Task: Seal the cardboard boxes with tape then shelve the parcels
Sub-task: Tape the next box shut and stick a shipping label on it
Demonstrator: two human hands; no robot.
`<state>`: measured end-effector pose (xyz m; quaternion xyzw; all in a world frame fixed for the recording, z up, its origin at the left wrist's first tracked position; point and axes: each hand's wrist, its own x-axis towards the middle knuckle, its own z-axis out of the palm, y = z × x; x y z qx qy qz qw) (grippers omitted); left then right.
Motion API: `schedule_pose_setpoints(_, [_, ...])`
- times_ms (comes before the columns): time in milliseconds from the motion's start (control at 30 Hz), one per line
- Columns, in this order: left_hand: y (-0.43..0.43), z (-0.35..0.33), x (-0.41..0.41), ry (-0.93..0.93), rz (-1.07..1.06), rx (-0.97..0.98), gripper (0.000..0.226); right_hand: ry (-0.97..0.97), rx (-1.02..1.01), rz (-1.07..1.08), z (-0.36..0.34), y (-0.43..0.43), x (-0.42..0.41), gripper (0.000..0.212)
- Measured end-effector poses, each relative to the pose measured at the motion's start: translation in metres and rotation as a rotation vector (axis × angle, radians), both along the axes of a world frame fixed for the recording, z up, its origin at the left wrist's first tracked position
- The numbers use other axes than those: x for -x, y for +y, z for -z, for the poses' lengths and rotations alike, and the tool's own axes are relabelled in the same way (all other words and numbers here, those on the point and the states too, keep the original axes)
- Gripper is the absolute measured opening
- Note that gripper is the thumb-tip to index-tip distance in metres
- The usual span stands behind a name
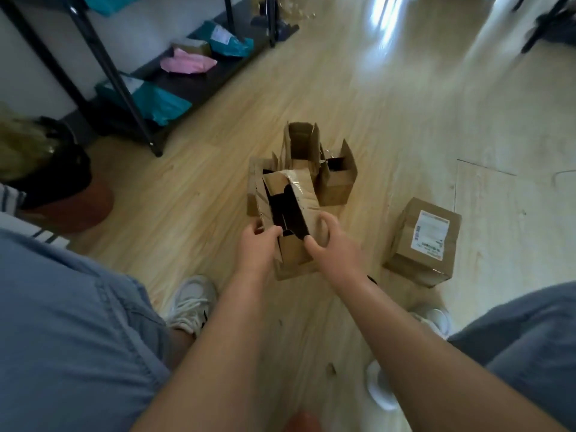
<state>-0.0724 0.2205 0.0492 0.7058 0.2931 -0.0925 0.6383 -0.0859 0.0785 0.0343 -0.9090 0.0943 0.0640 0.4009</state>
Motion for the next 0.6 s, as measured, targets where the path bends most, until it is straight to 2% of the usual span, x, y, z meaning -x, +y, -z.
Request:
schedule_pose_setpoints(200, [0.018, 0.027, 0.013, 0.130, -0.044, -0.035, 0.021, 0.182, -0.011, -0.053, 0.022, 0.004, 0.006, 0.054])
schedule_pose_setpoints(300, [0.021, 0.045, 0.019, 0.198, -0.047, -0.048, 0.005, 0.244, -0.022, -0.079, 0.035, 0.005, 0.004, 0.058])
schedule_pose_setpoints(367, [0.022, 0.057, 0.023, 0.246, -0.013, -0.059, 0.026, 0.284, -0.063, -0.068, 0.042, 0.004, 0.004, 0.061])
schedule_pose_setpoints(467, [0.021, 0.071, 0.027, 0.254, 0.036, -0.090, 0.019, 0.337, -0.051, -0.065, 0.055, 0.005, 0.005, 0.064])
schedule_pose_setpoints(600, [0.021, 0.074, 0.024, 0.232, 0.023, -0.028, 0.047, 0.349, -0.049, -0.055, 0.065, 0.006, 0.004, 0.067])
